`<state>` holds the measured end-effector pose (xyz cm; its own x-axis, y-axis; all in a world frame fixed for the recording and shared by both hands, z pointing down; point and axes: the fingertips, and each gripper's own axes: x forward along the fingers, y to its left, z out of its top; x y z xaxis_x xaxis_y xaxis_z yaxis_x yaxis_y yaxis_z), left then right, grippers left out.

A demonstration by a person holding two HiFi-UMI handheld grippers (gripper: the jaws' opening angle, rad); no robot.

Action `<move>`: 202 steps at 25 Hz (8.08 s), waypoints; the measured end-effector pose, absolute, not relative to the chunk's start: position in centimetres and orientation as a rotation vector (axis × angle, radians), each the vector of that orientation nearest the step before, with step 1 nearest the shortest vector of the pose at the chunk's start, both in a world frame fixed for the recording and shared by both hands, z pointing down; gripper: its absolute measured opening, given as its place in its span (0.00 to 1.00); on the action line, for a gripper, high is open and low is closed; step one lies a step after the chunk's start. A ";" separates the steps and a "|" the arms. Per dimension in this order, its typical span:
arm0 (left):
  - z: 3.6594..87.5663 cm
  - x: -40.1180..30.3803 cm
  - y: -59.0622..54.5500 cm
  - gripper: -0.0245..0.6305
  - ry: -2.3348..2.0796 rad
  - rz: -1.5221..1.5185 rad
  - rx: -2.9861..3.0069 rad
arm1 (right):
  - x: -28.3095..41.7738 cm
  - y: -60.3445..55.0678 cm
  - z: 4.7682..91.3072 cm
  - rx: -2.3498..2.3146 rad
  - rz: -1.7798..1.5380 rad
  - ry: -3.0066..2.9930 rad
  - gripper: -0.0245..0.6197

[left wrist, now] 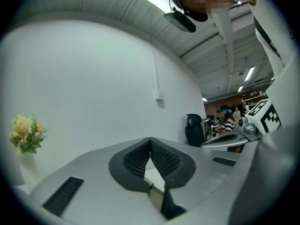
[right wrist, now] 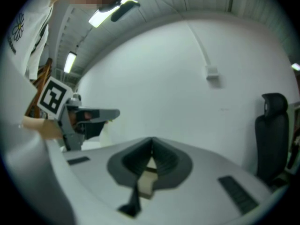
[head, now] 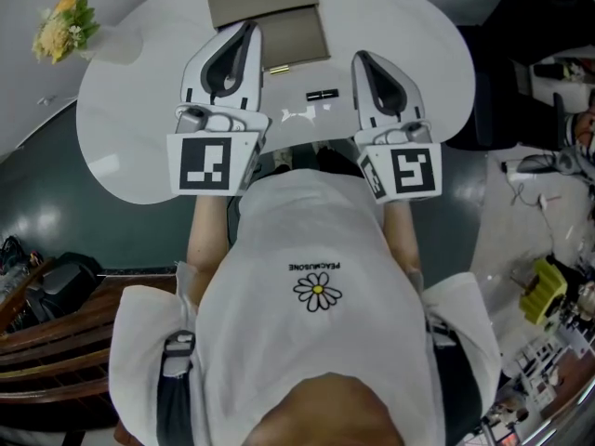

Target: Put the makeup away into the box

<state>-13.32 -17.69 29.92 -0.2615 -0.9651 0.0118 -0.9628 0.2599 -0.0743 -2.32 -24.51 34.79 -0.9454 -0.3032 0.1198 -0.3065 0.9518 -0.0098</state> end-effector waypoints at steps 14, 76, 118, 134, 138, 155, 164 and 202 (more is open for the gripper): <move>45.5 -4.1 -24.5 0.41 2.176 -0.521 -2.723 | 1.9 -26.9 37.0 0.651 0.170 -2.919 0.08; 32.8 -10.2 -22.5 0.20 2.469 -0.061 -2.014 | -0.4 -27.5 34.4 0.528 0.035 -2.980 0.08; 55.5 -12.1 -27.1 0.20 2.051 -1.197 -2.626 | -0.1 -29.0 38.5 0.523 0.200 -2.908 0.08; 62.5 -11.3 -26.1 0.21 1.549 -1.643 -2.950 | 2.3 -31.2 41.1 0.620 0.252 -2.838 0.08; 62.4 -11.2 -26.1 0.21 1.555 -1.625 -2.960 | 2.6 -31.1 41.3 0.625 0.254 -2.831 0.08; 59.7 -11.5 -26.5 0.24 1.649 -1.507 -2.907 | 2.6 -30.3 40.0 0.635 0.218 -2.855 0.08; 50.6 -12.6 -27.8 0.07 1.934 -1.143 -2.703 | 0.1 -29.8 35.7 0.550 0.086 -2.955 0.08; 22.6 -18.3 -10.1 0.07 2.633 0.152 -1.134 | -9.4 -22.8 28.1 0.205 -0.162 -3.176 0.08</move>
